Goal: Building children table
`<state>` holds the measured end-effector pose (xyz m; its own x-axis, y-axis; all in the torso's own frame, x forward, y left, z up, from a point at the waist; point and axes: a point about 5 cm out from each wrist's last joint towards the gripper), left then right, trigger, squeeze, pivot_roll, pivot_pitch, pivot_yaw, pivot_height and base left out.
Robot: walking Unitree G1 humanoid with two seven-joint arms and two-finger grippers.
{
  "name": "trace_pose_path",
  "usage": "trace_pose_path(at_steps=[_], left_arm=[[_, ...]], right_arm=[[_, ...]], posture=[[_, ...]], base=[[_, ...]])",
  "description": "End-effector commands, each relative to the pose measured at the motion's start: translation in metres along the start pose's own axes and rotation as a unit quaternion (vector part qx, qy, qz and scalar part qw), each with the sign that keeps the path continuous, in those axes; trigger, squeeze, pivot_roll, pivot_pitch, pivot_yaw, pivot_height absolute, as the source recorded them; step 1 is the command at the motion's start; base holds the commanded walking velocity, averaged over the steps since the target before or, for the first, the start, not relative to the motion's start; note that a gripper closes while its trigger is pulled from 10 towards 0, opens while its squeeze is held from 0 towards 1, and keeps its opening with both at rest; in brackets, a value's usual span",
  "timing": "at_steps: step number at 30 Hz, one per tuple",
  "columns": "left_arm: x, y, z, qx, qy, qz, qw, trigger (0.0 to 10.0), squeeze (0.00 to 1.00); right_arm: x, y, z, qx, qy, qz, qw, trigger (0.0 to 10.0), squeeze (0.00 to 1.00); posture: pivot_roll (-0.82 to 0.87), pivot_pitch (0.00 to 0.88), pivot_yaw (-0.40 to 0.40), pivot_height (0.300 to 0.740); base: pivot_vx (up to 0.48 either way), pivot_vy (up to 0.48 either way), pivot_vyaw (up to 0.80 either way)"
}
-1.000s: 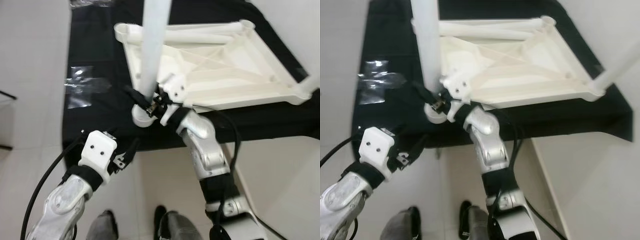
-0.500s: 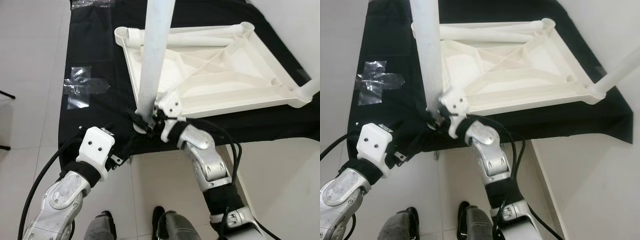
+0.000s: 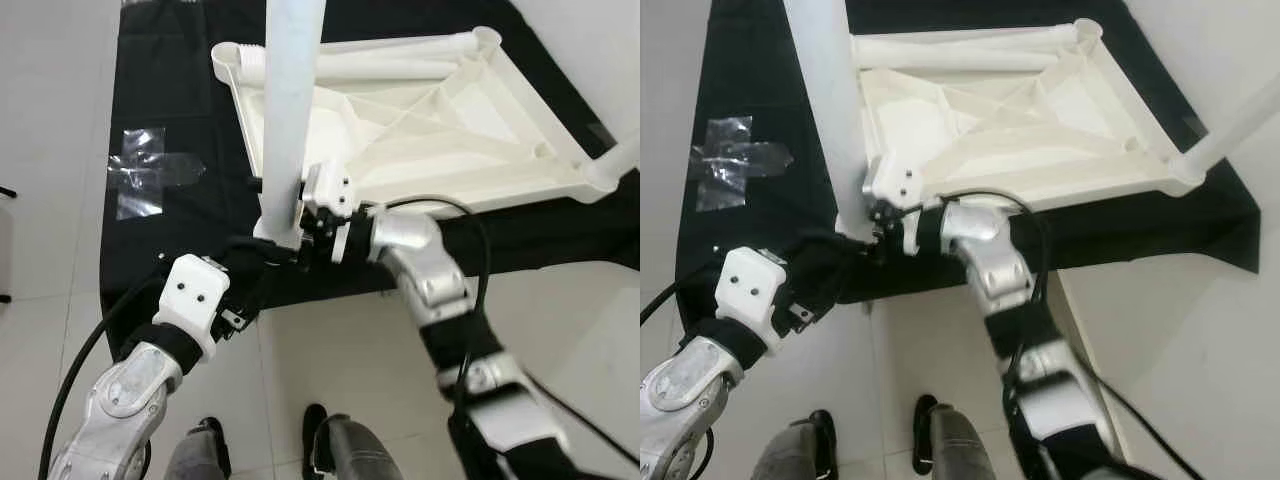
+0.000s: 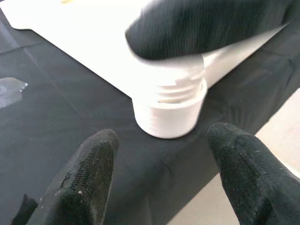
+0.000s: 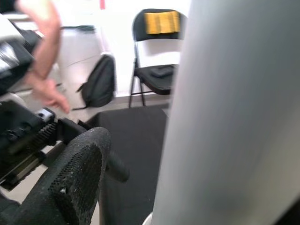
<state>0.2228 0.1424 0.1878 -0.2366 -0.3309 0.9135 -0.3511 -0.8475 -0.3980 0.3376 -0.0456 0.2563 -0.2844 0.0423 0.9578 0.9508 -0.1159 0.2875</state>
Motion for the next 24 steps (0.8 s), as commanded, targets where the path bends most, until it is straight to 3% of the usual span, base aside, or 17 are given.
trace_pose_path(at_steps=[1,6,7,8,9,10,11,19,24], left_arm=[[-0.003,0.005,-0.002,-0.003,-0.008,-0.004,1.000,10.0,0.00],[-0.002,0.005,-0.003,-0.001,-0.008,-0.004,1.000,10.0,0.00],[-0.002,0.005,-0.003,-0.002,-0.009,-0.004,1.000,10.0,0.00],[-0.003,0.005,-0.004,-0.002,-0.011,-0.004,1.000,10.0,0.00],[-0.003,0.005,-0.004,-0.003,-0.011,-0.004,1.000,10.0,0.00],[-0.003,0.005,-0.004,-0.003,-0.011,-0.004,1.000,10.0,0.00],[-0.003,0.005,-0.004,-0.003,-0.012,-0.004,1.000,10.0,0.00],[-0.003,0.003,-0.006,-0.005,-0.016,0.000,1.000,10.0,0.00],[-0.004,0.003,-0.007,-0.005,-0.020,0.003,1.000,10.0,0.00]], right_arm=[[-0.003,-0.001,0.002,0.035,0.002,0.008,0.999,10.0,0.00],[0.005,0.013,0.002,0.045,-0.003,0.005,0.999,9.8,0.00],[0.006,0.016,0.002,0.046,-0.003,0.006,0.999,7.8,0.00],[0.007,0.017,0.002,0.048,-0.002,0.010,0.999,7.1,0.00],[0.008,0.018,0.002,0.053,0.001,0.015,0.999,1.0,0.00],[0.008,0.018,0.002,0.053,0.001,0.015,0.999,1.0,0.00],[0.008,0.018,0.002,0.059,0.003,0.019,0.998,0.0,0.00],[0.004,0.021,-0.002,0.089,-0.004,0.031,0.996,0.0,0.00],[-0.008,0.023,-0.009,0.055,-0.001,0.041,0.998,0.0,0.00]], posture=[[0.08,0.296,-0.176,0.740],[0.09,0.301,-0.175,0.740],[0.10,0.303,-0.174,0.740],[0.10,0.304,-0.173,0.740],[0.10,0.304,-0.173,0.740],[0.10,0.304,-0.173,0.740],[0.10,0.309,-0.170,0.740],[0.12,0.311,-0.162,0.740],[0.11,0.312,-0.161,0.740]], base=[[0.000,0.000,0.00],[0.000,0.000,0.00],[0.000,0.000,0.00],[0.000,0.000,0.00],[0.000,0.000,0.00],[0.000,0.000,0.00],[0.000,0.000,0.00],[0.000,0.000,0.00],[0.000,0.000,0.00]])
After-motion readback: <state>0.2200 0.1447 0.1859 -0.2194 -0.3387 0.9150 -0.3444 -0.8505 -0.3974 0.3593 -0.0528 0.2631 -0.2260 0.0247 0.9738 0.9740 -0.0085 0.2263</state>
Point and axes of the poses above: a point about 5 cm out from each wrist's last joint towards the gripper, its own z axis pointing out of the wrist towards the gripper, its own x axis along the axis of the wrist's last joint, y = z × x, and after that the axes turned 9 degrees about z, right-handed
